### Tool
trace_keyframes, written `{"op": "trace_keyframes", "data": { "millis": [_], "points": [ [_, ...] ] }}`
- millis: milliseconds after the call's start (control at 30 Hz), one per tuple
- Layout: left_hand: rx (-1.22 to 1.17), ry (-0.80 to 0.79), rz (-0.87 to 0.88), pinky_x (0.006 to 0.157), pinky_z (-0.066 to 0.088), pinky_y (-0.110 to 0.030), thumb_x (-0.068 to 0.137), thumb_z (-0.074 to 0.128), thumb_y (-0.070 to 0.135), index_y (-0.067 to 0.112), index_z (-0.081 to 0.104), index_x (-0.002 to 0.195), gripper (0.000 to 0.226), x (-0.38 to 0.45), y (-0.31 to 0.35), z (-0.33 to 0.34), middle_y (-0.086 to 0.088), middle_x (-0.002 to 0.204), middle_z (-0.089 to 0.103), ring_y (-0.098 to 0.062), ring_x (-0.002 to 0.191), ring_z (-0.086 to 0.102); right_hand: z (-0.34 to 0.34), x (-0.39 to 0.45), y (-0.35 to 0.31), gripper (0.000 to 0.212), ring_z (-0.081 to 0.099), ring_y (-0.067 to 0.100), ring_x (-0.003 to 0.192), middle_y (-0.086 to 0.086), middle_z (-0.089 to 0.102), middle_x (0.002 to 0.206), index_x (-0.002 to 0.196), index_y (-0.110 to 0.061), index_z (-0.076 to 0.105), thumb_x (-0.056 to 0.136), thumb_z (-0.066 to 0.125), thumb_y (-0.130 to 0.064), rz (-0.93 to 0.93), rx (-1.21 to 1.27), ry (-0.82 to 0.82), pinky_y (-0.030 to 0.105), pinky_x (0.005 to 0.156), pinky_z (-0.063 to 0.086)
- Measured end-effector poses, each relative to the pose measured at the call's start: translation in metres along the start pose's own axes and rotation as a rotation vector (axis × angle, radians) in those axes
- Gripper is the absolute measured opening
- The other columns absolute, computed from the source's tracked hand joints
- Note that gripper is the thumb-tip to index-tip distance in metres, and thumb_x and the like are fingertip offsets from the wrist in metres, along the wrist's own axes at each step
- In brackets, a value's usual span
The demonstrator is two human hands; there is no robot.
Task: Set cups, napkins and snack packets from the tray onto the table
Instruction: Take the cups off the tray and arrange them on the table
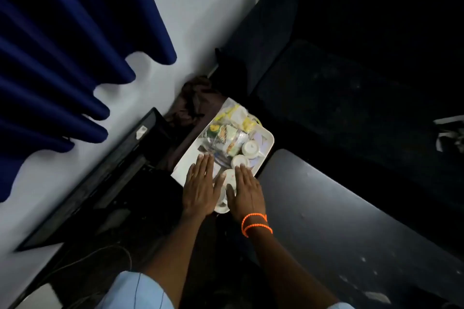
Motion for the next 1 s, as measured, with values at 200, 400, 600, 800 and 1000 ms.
{"op": "trace_keyframes", "data": {
  "millis": [200, 400, 600, 800, 1000],
  "points": [
    [-0.18, -0.13, -0.203, 0.116, 0.04, -0.042, 0.099, 0.014, 0.068, 0.015, 0.049, 0.15, 0.081, -0.01, -0.051, 0.053, -0.01, 0.153, 0.052, -0.026, 0.141, 0.046, 0.053, -0.013, -0.005, 0.034, 0.06, 0.03, 0.113, 0.008, 0.061, 0.126, 0.122, -0.01, 0.063, 0.095, 0.054, -0.029, 0.083, 0.052, -0.002, 0.039, 0.102, 0.046],
    [-0.362, -0.184, -0.37, 0.1, 0.051, -0.047, 0.105, 0.017, 0.064, 0.013, 0.073, 0.114, 0.076, -0.004, -0.059, 0.067, -0.016, 0.119, 0.073, -0.034, 0.115, 0.065, 0.061, -0.009, -0.001, 0.033, 0.057, 0.026, 0.106, 0.006, 0.06, 0.118, 0.118, -0.015, 0.06, 0.09, 0.057, -0.031, 0.235, 0.086, 0.04, 0.038, 0.095, 0.045],
    [-0.492, -0.348, -0.613, 0.097, 0.054, -0.041, 0.103, 0.041, 0.059, 0.007, 0.069, 0.124, 0.063, 0.009, -0.069, 0.084, -0.019, 0.123, 0.071, -0.037, 0.114, 0.065, 0.073, -0.008, 0.002, 0.034, 0.064, 0.027, 0.106, 0.007, 0.069, 0.116, 0.119, -0.014, 0.06, 0.091, 0.055, -0.033, 0.345, 0.289, -0.027, 0.043, 0.102, 0.047],
    [-0.943, -0.374, -0.91, 0.075, 0.065, -0.057, 0.082, 0.075, 0.058, 0.008, 0.069, 0.108, 0.057, -0.001, -0.081, 0.094, -0.016, 0.11, 0.072, -0.034, 0.098, 0.072, 0.069, -0.017, 0.001, 0.032, 0.069, 0.025, 0.099, 0.005, 0.076, 0.106, 0.106, -0.015, 0.071, 0.082, 0.061, -0.033, 0.43, 0.63, 0.045, 0.043, 0.094, 0.054],
    [-1.311, -0.462, -0.92, 0.07, 0.064, -0.039, 0.077, 0.087, 0.038, 0.013, 0.074, 0.116, 0.048, -0.024, -0.078, 0.095, -0.018, 0.121, 0.075, -0.03, 0.107, 0.072, 0.055, -0.025, 0.0, 0.012, 0.055, 0.01, 0.106, -0.011, 0.067, 0.096, 0.086, -0.023, 0.072, 0.082, 0.074, -0.034, 0.344, 0.755, 0.231, 0.044, 0.094, 0.05]
  ]
}}
Point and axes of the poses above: each hand's wrist, its own x-axis towards the middle knuckle, its own z-axis out of the palm, y = z × x, the point moved 7 cm from there along x, towards the middle knuckle
